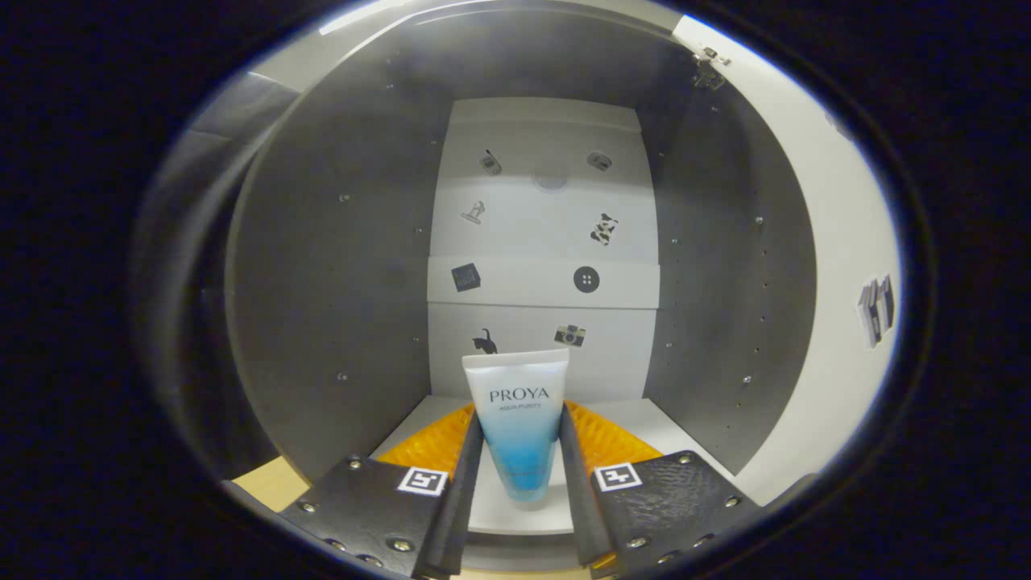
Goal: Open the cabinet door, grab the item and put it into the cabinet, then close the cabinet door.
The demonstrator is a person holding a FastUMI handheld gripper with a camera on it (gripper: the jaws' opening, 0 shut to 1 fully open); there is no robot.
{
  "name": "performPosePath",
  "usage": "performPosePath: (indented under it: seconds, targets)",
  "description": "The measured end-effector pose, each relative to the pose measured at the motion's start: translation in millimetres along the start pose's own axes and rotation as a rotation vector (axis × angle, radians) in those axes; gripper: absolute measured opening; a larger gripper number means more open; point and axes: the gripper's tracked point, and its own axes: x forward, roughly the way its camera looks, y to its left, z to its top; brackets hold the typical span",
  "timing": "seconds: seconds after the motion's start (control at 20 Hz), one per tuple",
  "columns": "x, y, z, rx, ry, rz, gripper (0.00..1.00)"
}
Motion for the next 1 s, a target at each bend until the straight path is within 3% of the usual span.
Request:
performPosePath:
  seconds: [0.55, 0.95, 1.0]
  targets:
    - [15.9, -15.3, -23.4, 0.06, 0.045, -0.031, 0.54]
    - [-4.0, -20.0, -6.8, 0.089, 0.029, -0.056, 0.98]
    - [-14.0, -18.2, -4.6, 0.081, 0.027, -0.058, 0.99]
